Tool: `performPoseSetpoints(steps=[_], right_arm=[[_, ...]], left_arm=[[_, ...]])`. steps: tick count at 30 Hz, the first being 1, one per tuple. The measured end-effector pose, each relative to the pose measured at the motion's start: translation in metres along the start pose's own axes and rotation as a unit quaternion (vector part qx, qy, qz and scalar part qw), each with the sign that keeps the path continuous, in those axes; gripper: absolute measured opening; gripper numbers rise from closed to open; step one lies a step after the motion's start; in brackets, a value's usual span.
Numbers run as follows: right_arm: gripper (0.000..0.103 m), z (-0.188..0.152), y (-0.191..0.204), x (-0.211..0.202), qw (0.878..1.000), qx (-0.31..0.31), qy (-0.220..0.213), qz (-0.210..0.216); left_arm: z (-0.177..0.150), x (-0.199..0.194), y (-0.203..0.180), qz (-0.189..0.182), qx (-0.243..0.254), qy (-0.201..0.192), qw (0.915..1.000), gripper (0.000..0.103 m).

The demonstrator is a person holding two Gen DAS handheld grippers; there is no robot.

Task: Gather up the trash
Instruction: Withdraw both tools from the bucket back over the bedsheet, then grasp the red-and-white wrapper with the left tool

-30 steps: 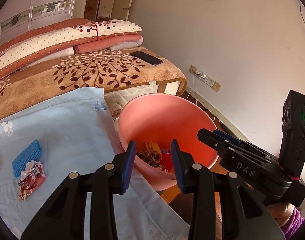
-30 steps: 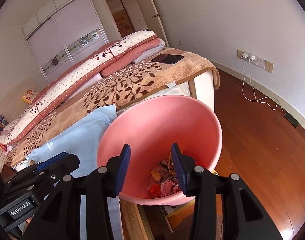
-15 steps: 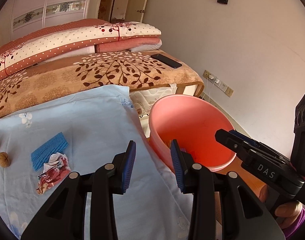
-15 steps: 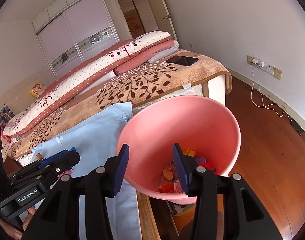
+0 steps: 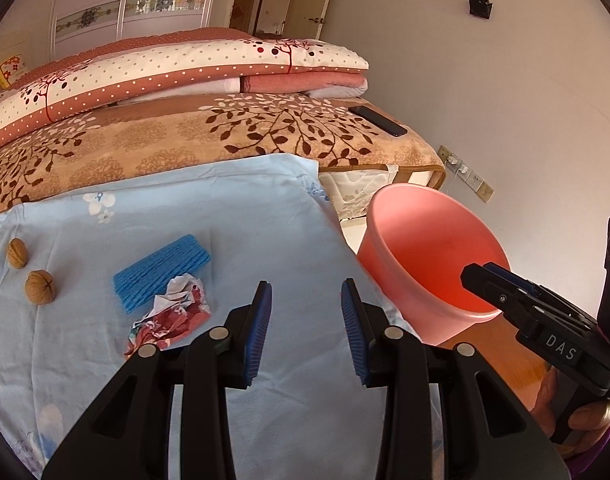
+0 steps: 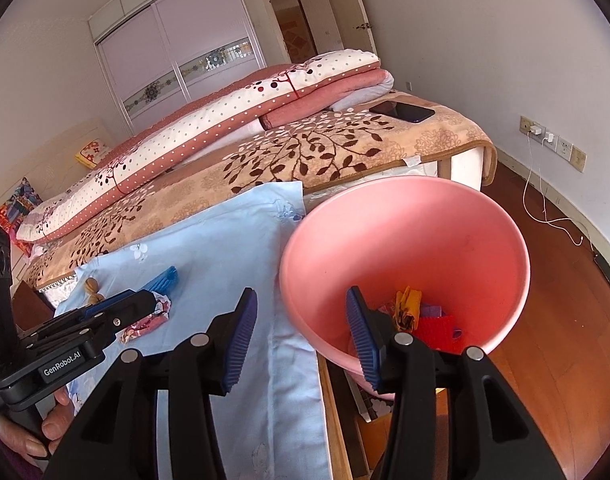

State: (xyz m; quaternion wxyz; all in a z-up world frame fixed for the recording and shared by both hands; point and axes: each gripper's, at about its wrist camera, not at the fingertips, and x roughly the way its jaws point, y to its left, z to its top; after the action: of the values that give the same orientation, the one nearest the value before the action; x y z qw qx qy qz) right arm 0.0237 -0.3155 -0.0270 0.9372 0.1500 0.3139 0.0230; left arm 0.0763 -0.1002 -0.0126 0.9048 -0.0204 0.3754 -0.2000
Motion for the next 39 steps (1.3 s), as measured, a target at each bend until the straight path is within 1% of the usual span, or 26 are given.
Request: performPoseSetpoints(steps=[6,17,22,27,30,34,37,39], right_arm=[[0.046,-0.003,0.010,0.007,1.000,-0.011,0.011,0.004],[0.046,-0.009,0.028,0.018,0.999,-0.031,0.030,0.016],[0.046,-0.012,0.035,0.023,0.998,-0.040,0.039,0.021],[0.046,-0.014,0.037,0.027,0.998,-0.043,0.045,0.021],[0.046,-0.014,0.037,0.030,0.998,-0.043,0.049,0.020],[0.046,-0.015,0.040,0.033,0.997,-0.046,0.054,0.021],[0.046,-0.017,0.044,0.036,0.997,-0.051,0.059,0.022],[0.046,-0.017,0.047,0.037,0.996,-0.056,0.061,0.021]], left_arm=[[-0.011,-0.006,0.021,0.017,0.004,0.005,0.9998,0.036],[-0.031,-0.013,0.063,0.049,-0.009,0.028,0.9984,0.036],[-0.034,-0.012,0.077,0.061,-0.015,0.033,0.9975,0.036],[-0.025,-0.013,0.088,0.072,-0.024,0.024,0.9968,0.036],[-0.017,-0.010,0.099,0.074,-0.040,0.022,0.9962,0.036],[-0.005,-0.003,0.111,0.063,-0.069,0.022,0.9954,0.036],[0.004,0.006,0.111,0.064,-0.063,0.023,0.9957,0.036],[0.008,0.012,0.107,0.057,-0.046,0.029,0.9969,0.036]])
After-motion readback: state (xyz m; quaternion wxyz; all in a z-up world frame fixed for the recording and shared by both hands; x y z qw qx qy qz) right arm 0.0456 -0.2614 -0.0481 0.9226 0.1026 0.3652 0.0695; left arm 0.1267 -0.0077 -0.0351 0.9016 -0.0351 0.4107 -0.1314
